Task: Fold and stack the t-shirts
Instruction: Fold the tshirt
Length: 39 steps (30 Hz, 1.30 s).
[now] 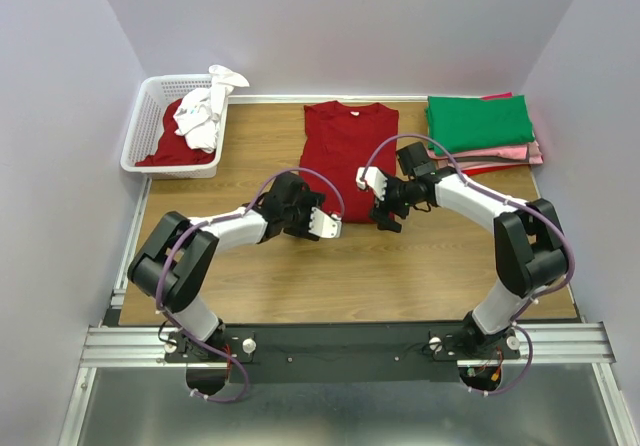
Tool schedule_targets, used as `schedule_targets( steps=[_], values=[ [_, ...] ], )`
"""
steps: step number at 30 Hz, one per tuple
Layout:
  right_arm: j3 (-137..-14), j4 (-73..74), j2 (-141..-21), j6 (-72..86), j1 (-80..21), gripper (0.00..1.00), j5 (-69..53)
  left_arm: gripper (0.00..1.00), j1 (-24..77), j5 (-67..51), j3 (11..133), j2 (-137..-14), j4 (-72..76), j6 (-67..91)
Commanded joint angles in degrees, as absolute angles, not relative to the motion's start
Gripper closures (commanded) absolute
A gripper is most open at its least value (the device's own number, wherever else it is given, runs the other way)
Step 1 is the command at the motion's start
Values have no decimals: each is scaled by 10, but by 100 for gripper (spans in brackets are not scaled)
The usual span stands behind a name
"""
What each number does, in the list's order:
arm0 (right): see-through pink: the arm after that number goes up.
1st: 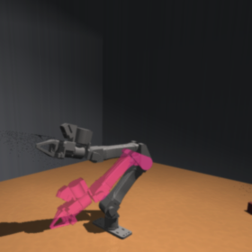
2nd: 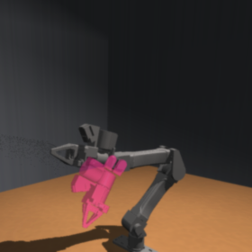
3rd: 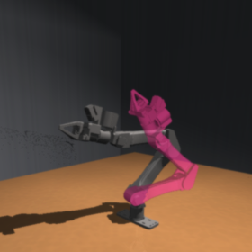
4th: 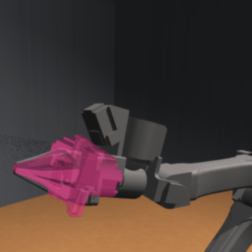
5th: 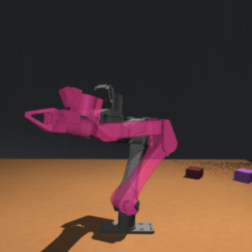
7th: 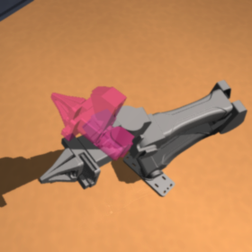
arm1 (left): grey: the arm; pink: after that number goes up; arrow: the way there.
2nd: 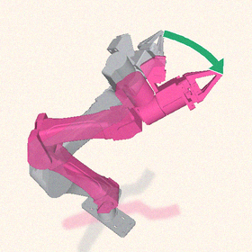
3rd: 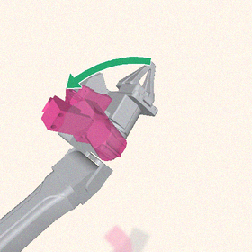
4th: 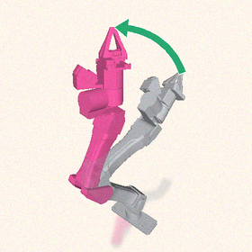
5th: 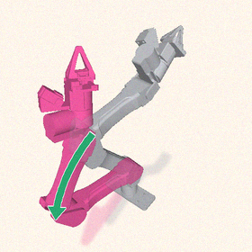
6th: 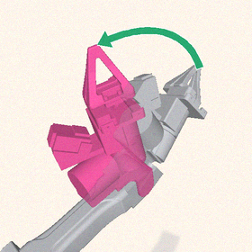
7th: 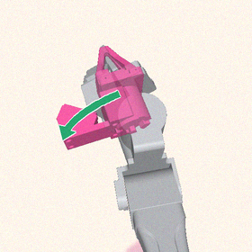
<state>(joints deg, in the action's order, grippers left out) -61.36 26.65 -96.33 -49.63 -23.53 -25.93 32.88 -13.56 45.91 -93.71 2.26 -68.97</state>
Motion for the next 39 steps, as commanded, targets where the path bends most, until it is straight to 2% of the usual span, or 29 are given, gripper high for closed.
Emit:
schedule_targets(
  steps=[1, 16, 17, 21, 22, 23, 28, 30, 32, 36, 37, 39],
  values=[
    [-625, 264, -994, -499, -235, 10, -232, 21, 334, -133, 438, -892, 5, -693],
    [-631, 254, -1017, -468, -235, 20, -198, 21, 360, -117, 445, -937, 1, -692],
    [-632, 254, -1016, -468, -235, 20, -198, 26, 359, -110, 444, -941, 2, -692],
    [-634, 254, -1016, -463, -235, 23, -200, 30, 361, -82, 445, -953, 24, -686],
    [-634, 254, -1015, -462, -235, 25, -200, 34, 360, -77, 449, -957, 29, -685],
    [-633, 252, -1014, -461, -234, 25, -198, 44, 361, -70, 452, -963, 31, -686],
    [-633, 251, -1018, -461, -235, 28, -192, 67, 360, -62, 459, -981, 40, -684],
    [-634, 252, -1022, -458, -235, 32, -189, 85, 362, -62, 460, -984, 41, -681],
    [-635, 252, -1027, -455, -235, 37, -186, 99, 366, -62, 461, -984, 47, -677],
    [-635, 253, -1041, -451, -235, 59, -179, 100, 372, -76, 458, -968, 47, -672],
    [-636, 253, -1044, -448, -235, 71, -179, 100, 373, -79, 455, -963, 46, -671],
    [-636, 253, -1045, -444, -235, 86, -187, 100, 378, -89, 450, -942, 47, -669]
  ],
)
